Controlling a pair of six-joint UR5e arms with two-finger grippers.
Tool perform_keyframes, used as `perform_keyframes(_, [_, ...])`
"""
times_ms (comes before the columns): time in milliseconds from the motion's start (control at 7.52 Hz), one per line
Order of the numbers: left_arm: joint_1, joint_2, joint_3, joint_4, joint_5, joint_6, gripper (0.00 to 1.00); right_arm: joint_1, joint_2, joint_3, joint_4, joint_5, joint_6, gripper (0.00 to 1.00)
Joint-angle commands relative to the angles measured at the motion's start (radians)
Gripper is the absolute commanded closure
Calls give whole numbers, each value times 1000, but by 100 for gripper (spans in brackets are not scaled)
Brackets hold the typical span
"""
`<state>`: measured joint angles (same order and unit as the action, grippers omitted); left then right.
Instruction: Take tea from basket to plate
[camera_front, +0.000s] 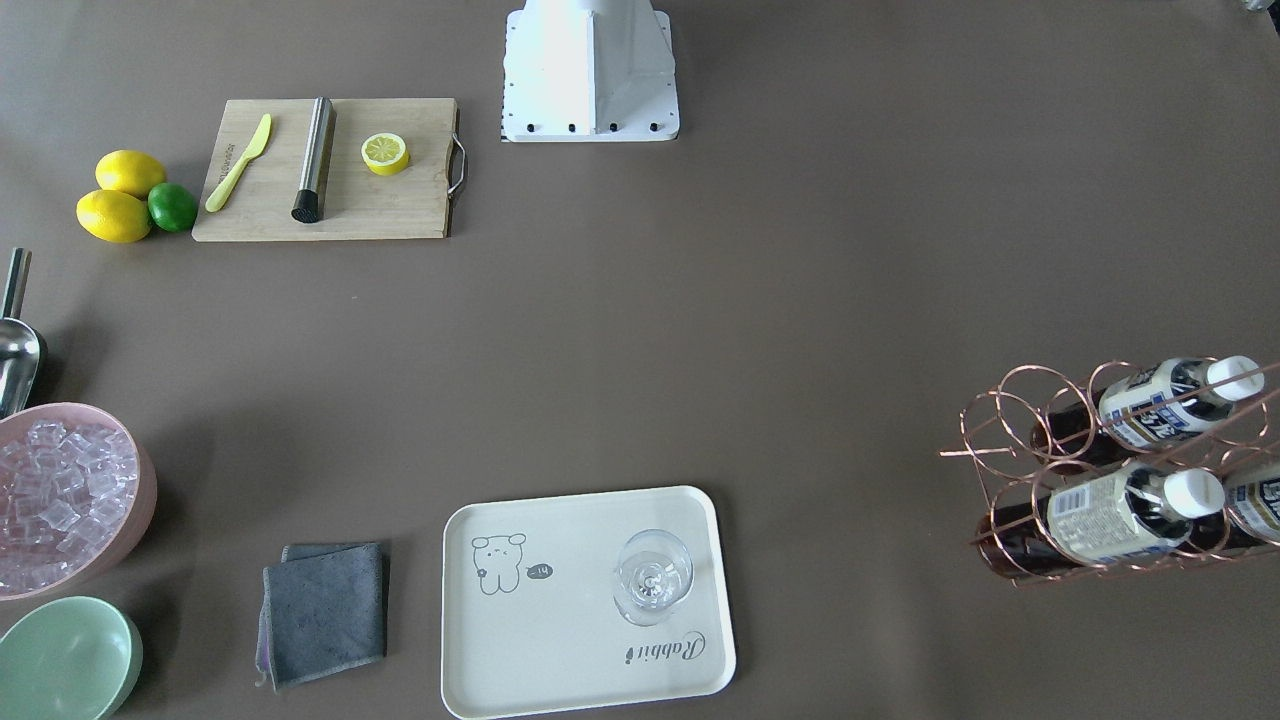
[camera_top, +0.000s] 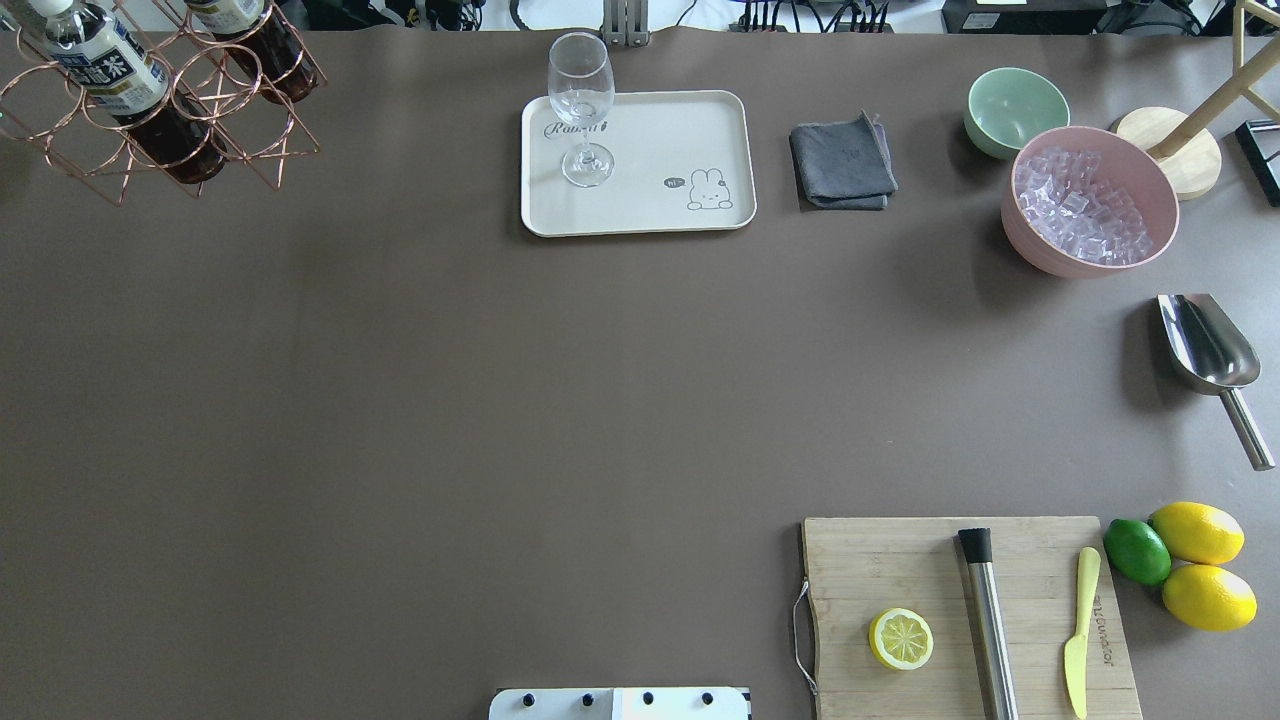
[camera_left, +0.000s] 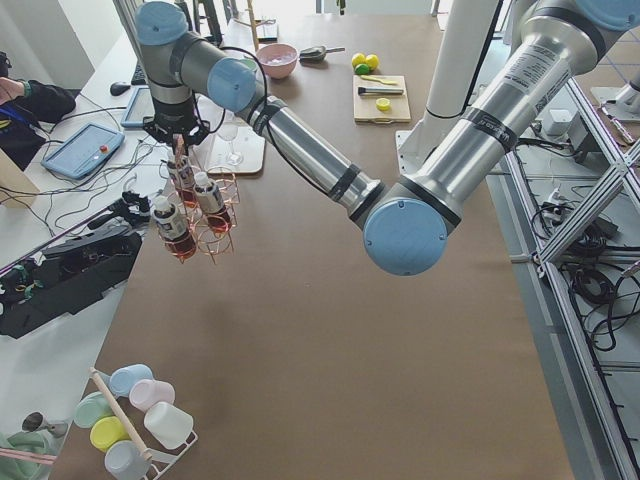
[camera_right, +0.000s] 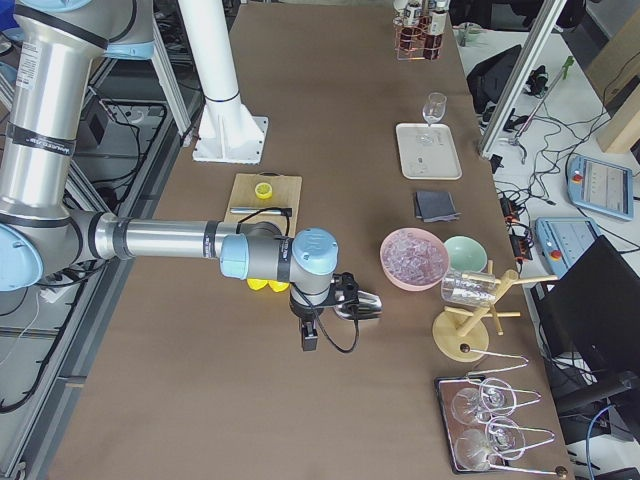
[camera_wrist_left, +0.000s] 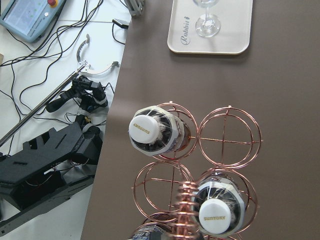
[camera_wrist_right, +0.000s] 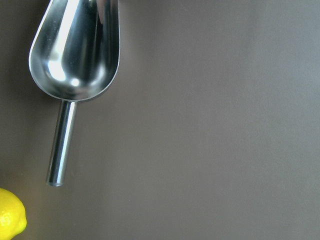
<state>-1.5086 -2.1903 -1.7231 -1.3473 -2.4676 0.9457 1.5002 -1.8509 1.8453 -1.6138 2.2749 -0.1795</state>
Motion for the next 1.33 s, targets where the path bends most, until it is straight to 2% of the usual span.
perform_keyframes(0, [-27,64,-281,214,-11,-86,100,0,1,2,0,0,0,1])
perform_keyframes(266, [-67,104,-447,350,-45,-143,100,0,2,11,0,3,-2,1])
perform_keyframes(399, [-56,151,-507,346,-57,-222,100,0,5,17,0,2,-2,1])
perform_keyframes(532, [-44,185,-527,341,-88,-263,100,0,9,17,2,0,0,1])
perform_keyframes(798, [34,190,-520,343,-102,-265,100,5,31,17,2,-2,6,1])
perform_keyframes(931, [66,135,-512,344,-138,-286,100,5,42,35,0,-17,8,1])
perform_keyframes(1064, [161,94,-518,338,-136,-362,100,-11,54,37,0,-49,0,1])
perform_keyframes(1197, [245,55,-509,277,-128,-440,100,-14,55,31,0,-34,0,1])
